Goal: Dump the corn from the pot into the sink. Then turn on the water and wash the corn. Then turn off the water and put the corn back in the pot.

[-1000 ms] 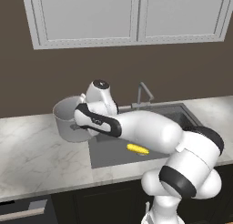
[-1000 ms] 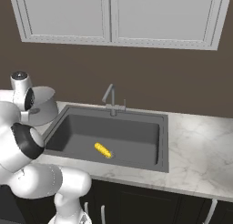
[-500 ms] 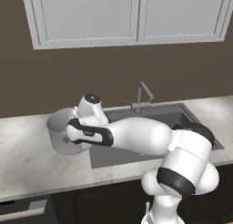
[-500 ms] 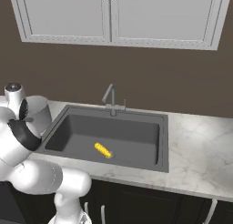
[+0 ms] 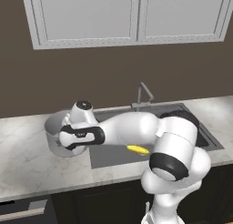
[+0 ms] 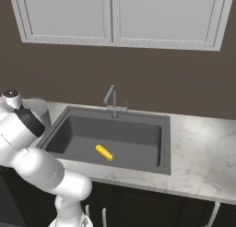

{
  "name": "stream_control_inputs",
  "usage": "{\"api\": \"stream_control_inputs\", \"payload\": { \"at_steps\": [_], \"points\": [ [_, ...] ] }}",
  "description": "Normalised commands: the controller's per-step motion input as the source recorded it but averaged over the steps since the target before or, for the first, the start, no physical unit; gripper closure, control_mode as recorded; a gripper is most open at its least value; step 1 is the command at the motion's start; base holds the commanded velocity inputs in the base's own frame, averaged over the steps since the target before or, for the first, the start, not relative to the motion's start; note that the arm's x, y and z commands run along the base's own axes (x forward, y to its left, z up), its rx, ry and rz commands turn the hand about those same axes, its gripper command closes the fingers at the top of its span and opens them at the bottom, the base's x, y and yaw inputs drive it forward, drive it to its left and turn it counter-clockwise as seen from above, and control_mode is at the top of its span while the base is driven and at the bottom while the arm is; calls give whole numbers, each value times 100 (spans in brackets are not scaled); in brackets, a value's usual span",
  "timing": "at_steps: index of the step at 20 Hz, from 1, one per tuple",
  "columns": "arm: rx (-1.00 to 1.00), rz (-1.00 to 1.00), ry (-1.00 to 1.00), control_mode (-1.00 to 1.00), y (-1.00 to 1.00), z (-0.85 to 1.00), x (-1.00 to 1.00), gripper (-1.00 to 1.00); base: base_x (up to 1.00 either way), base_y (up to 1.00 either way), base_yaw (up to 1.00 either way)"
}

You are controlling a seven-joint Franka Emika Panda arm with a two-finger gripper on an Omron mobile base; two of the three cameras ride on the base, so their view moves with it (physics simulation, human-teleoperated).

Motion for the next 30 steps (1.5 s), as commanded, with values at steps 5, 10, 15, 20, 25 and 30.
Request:
{"api": "stream_control_inputs", "payload": {
  "at_steps": [5, 10, 15, 20, 25, 30],
  "points": [
    [0, 0, 5, -100, 33, -19, -6, 100, 0, 0, 0],
    [0, 0, 8, -100, 23, 0, -3, -100, 0, 0, 0],
    [0, 0, 0, -100, -11, 4, -21, -100, 0, 0, 0],
    [0, 0, 0, -100, -37, 13, -40, -100, 0, 0, 0],
    [0, 0, 0, -100, -53, 19, -41, -100, 0, 0, 0],
    [0, 0, 0, -100, -73, 15, -25, -100, 0, 0, 0]
  ]
}}
